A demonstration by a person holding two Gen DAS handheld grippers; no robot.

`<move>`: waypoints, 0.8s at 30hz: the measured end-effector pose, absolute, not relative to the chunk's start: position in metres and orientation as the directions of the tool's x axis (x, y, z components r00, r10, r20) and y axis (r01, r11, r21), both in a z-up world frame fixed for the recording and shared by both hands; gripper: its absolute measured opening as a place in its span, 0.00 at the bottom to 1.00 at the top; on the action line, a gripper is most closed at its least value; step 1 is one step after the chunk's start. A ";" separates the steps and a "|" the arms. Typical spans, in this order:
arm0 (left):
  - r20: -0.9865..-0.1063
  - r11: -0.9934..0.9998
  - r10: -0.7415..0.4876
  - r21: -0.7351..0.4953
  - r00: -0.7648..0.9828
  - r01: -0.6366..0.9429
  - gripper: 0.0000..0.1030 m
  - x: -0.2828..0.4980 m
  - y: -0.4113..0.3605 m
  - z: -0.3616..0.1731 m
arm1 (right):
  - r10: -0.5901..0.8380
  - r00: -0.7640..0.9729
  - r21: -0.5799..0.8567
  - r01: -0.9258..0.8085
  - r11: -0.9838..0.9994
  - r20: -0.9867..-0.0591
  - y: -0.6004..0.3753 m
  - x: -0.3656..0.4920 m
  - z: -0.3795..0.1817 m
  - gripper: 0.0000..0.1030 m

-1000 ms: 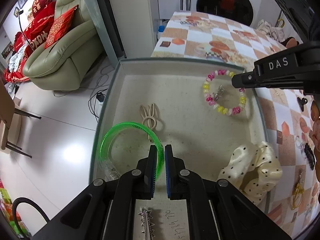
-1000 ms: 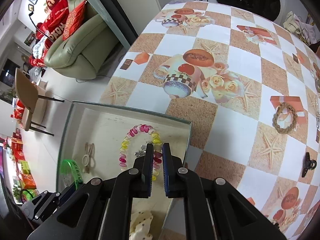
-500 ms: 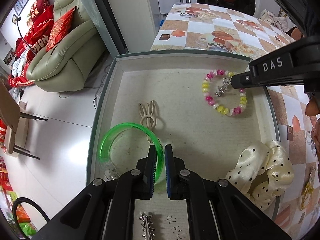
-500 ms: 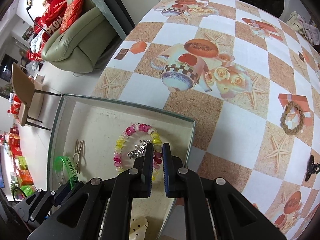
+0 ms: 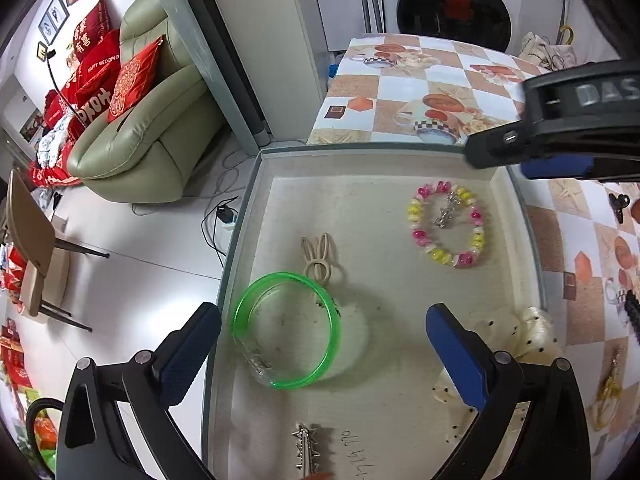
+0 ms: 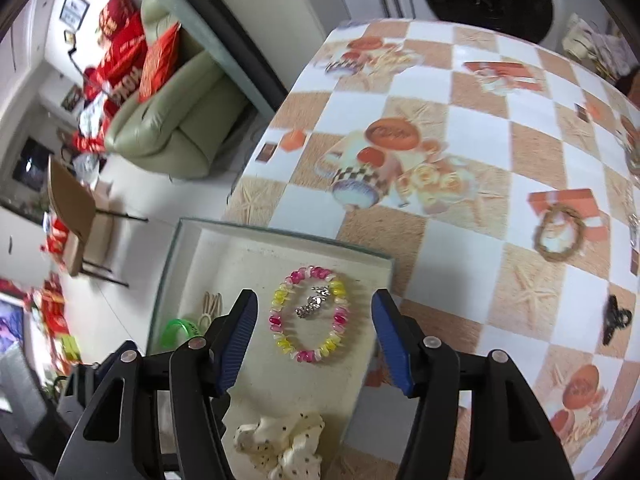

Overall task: Organize jewelry
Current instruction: 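Move both tools back over the table toward the yellow hair tie and black clip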

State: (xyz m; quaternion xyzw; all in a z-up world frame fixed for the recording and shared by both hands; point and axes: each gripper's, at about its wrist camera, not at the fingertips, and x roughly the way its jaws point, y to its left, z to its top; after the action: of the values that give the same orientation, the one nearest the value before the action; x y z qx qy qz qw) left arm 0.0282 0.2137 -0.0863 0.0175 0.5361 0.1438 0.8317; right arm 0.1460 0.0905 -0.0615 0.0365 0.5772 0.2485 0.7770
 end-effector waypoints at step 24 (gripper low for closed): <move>-0.902 0.998 0.058 0.060 0.427 -0.008 1.00 0.042 0.093 -0.037 | 0.300 0.285 0.323 0.036 0.946 -0.910 -0.157 0.086 -0.057 1.00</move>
State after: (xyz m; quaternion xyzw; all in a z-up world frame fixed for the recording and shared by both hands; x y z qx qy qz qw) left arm 0.0423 0.0933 -0.0372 0.0233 0.5349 0.0196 0.8444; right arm 0.0858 -0.1571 -0.0566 0.1420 0.5919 0.0834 0.7890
